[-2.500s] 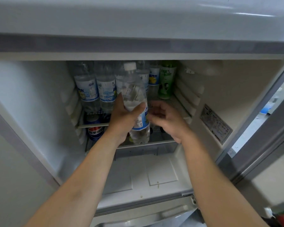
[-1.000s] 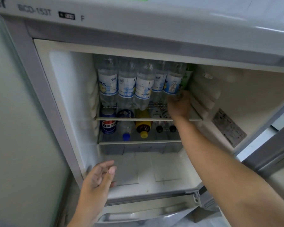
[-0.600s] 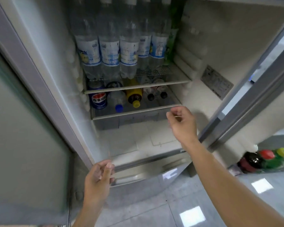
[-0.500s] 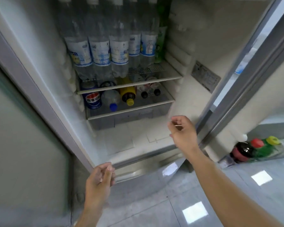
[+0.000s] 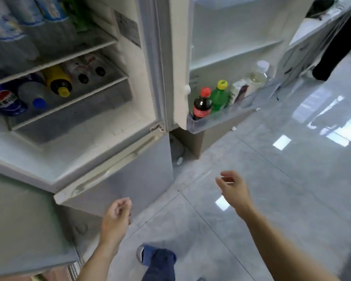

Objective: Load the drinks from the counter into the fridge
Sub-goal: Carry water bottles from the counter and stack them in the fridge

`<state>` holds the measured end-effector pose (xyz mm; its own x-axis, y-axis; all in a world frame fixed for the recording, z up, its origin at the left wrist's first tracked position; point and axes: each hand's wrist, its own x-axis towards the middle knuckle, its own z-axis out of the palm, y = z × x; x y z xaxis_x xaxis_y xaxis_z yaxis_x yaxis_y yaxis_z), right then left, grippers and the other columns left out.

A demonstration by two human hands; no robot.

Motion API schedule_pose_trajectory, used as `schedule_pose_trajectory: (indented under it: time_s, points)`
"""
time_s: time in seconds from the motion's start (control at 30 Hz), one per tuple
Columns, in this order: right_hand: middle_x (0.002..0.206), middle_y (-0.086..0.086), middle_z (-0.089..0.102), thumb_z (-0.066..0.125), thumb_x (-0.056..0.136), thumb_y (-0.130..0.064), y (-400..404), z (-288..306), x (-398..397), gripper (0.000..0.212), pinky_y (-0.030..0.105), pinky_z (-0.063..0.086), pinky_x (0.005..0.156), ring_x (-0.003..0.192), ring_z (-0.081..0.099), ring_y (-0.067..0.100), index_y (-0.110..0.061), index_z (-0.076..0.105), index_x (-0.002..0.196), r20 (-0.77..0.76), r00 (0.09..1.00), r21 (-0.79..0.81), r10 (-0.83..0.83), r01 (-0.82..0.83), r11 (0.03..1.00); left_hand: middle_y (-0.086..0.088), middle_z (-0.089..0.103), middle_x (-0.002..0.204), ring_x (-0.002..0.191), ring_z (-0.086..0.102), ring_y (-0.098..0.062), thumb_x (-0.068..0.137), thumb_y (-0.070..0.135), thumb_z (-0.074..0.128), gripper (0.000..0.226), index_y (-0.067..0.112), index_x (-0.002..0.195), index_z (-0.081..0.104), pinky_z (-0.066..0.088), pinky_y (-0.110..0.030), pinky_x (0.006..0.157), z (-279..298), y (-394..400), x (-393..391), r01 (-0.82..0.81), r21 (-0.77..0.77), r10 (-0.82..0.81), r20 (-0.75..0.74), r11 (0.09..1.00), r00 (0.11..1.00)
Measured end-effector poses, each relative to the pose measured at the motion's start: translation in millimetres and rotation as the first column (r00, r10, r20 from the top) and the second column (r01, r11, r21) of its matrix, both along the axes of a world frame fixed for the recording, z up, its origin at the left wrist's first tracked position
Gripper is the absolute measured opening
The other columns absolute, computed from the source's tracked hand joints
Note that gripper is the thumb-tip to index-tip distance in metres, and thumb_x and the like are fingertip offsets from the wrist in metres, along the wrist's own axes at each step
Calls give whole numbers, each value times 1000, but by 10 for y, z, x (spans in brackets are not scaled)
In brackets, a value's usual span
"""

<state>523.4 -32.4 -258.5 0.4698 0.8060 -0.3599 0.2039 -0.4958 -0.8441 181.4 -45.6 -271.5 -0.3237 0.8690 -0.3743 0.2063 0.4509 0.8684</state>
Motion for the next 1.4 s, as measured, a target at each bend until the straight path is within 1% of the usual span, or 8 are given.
schedule_pose_trajectory:
  time_s: [0.13,0.43,0.57,0.73,1.0,1.13,1.27,1.4]
  points:
    - [95,7,69,72,88,-24,-921,-314,608,20,34,51,69,74,63,22,-19,64,105,4,984,-149,-179,177,973,-3,71,90,79,67,-13,97,26,63,4,22,96,65,53,-17,53,-202,-398,317,108,-117,-110,-9,987,994]
    - [92,8,66,72,87,-24,-2360,-825,1131,30,37,48,66,72,57,24,-10,61,112,-30,875,-382,-483,437,814,-3,70,94,86,66,-17,97,26,61,7,20,98,64,53,-29,63,-474,-534,755,313,-339,-352,-59,887,934]
    - [97,8,65,72,87,-25,-2700,-868,1067,27,43,55,77,81,61,25,-12,61,108,-14,808,-467,-589,516,718,-9,67,89,75,59,-22,98,18,58,9,12,97,64,48,-28,61,-663,-394,868,415,-445,-490,-62,794,870]
    - [102,11,64,70,90,-25,-3147,-850,893,26,35,54,65,84,63,27,-11,61,109,32,694,-556,-719,610,564,-9,63,74,63,50,-22,93,14,58,13,6,87,66,42,-26,57,-924,-174,1004,479,-602,-632,-55,639,773]
    - [104,11,64,69,92,-23,-3757,-938,718,22,37,52,71,95,63,34,-9,62,106,103,473,-662,-875,689,294,-8,70,94,76,62,-23,96,26,60,10,19,89,63,54,-32,65,-1086,384,2055,643,-606,-814,-15,469,580]
    - [85,12,63,72,89,-21,-3980,-1012,792,17,34,50,63,77,60,31,-7,64,92,108,414,-721,-904,659,216,-8,68,93,70,58,-20,97,27,59,12,17,93,64,50,-31,63,-1084,644,2802,719,-565,-859,35,404,511]
    - [66,12,57,74,86,-19,-4030,-1112,1237,19,30,47,56,61,52,25,-5,63,83,88,421,-771,-903,602,206,-9,67,96,72,57,-21,98,24,58,11,16,92,63,50,-31,66,-1031,821,3448,706,-564,-852,7,428,523]
    - [73,12,59,68,91,-19,-3745,-1117,2119,16,31,48,60,70,55,27,-8,60,82,12,445,-769,-895,577,277,-12,65,96,70,54,-22,98,20,57,13,16,87,61,46,-30,64,-890,909,3955,647,-584,-815,-45,490,577]
